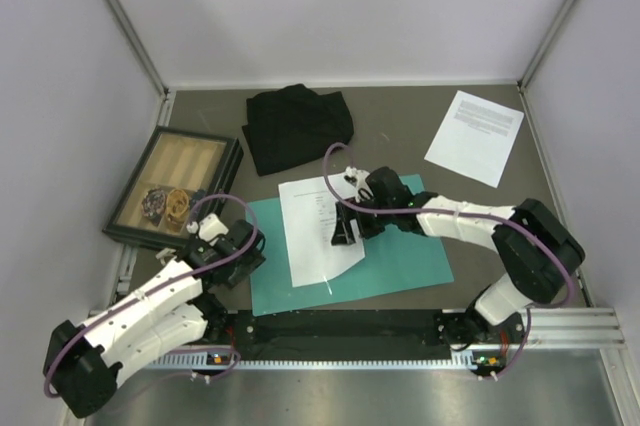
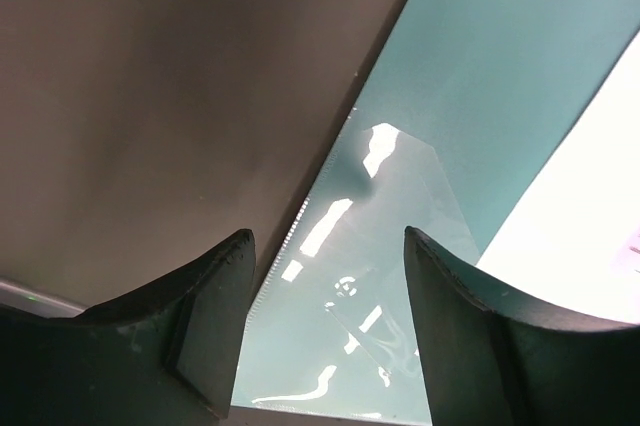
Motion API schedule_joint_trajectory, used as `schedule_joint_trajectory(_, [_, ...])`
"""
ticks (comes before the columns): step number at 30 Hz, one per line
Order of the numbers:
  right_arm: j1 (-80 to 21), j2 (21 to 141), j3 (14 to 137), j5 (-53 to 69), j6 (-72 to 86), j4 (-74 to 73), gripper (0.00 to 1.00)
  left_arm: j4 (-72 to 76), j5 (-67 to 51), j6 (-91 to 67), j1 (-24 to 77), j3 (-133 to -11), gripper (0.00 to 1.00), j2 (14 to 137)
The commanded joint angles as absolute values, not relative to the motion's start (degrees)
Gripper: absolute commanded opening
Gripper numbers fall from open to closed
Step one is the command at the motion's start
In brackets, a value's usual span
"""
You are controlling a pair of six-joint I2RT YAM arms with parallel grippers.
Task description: Put the files into the folder
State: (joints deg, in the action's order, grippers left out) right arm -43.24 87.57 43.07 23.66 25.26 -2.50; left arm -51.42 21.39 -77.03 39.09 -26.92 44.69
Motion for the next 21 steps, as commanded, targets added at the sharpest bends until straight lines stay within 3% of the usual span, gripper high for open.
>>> schedule_joint_trajectory(1, [-41.8,91.4,50.8,18.5,21.4,-8.9,0.81,-52.9,23.7,-77.0,39.0,-27.7,0.66,47.0])
schedule_joint_trajectory(10, [-36.7,99.5,59.5,21.9,20.0,-8.5,0.79,-51.9,24.0,-75.8,39.0,-27.8,0.64,50.4])
schedule_joint_trajectory(15, [-36.1,103.4,61.3,25.3,20.1,-6.1,0.69,-50.5,23.8,-75.9,39.0,-26.4,0.63,49.6])
schedule_joint_trajectory(18, [-36.1,104.5,61.5,27.0,20.9,-4.6,0.49,-49.7,23.2,-76.1,39.1,-25.5,0.63,49.8])
schedule_joint_trajectory(19, [-36.1,104.6,61.4,27.3,21.1,-4.5,0.36,-49.6,23.1,-76.4,39.0,-25.4,0.62,50.2])
schedule_joint_trajectory(21, [-36.1,103.7,61.3,27.6,21.4,-4.8,0.19,-50.2,22.8,-77.8,39.1,-25.5,0.62,50.7])
